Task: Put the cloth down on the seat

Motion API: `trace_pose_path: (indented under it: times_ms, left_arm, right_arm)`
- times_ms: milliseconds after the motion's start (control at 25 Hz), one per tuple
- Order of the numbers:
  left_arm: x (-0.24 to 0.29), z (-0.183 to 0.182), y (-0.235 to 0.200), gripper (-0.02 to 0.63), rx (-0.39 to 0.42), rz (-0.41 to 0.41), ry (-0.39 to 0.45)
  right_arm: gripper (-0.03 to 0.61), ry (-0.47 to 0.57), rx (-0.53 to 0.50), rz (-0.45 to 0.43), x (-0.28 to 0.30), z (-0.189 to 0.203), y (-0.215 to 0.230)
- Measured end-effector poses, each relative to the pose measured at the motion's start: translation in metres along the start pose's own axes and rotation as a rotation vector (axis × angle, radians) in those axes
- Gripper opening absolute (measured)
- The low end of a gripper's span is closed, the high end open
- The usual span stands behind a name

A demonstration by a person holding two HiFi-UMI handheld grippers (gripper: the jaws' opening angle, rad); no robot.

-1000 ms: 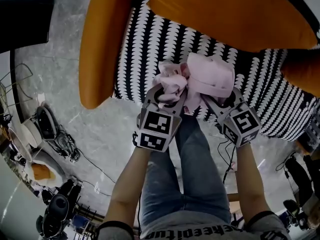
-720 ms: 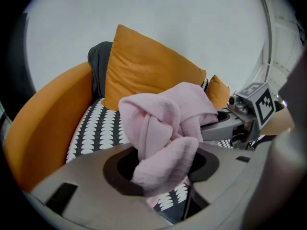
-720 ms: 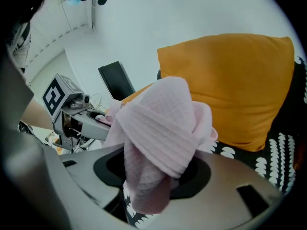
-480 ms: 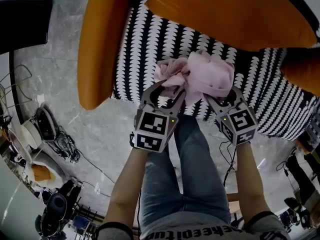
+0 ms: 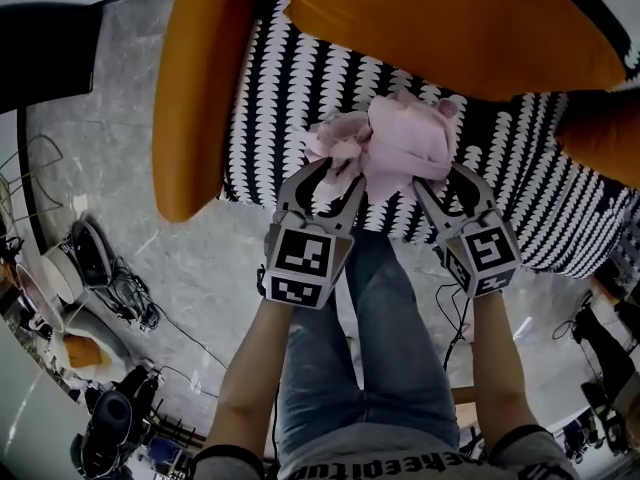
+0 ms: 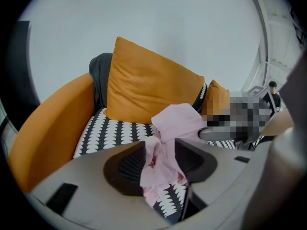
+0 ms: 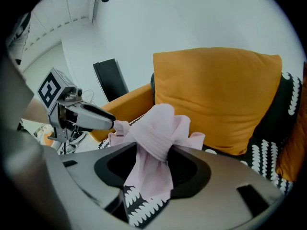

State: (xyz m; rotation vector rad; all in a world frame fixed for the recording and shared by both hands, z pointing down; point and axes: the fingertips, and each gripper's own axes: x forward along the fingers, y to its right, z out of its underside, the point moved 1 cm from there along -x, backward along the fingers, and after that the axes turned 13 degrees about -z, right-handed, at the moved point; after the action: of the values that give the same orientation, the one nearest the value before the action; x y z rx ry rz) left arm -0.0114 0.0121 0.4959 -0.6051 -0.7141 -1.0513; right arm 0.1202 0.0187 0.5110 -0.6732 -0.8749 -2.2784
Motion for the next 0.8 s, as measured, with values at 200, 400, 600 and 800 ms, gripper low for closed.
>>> trace_pose_path:
  times_ms: [200, 400, 600, 800]
  left_arm:
    - [-0.014, -0.012, 0.011, 0.123, 0.035, -0.008, 0.037]
    - [-0.019, -0.014, 0.052, 0.057, 0.091, 0.004, 0.055]
    - [-0.020, -0.024, 0.031, 0.028, 0.106, 0.024, 0.072]
    - [-0.045, -0.039, 0.034, 0.025, 0.133, 0.079, 0.086]
  right_arm:
    - [0.183, 0.063, 0.012, -0.016, -0.019, -0.014, -0.012]
    - [0.126, 0.132, 0.009, -0.004, -0.050, -0.010, -0.010]
    - [0.004, 0.161, -0.017, -0.002, -0.030, -0.034, -0.021]
    - [-0.009, 0.217, -0.015, -0.004, -0.044, -0.064, -0.048]
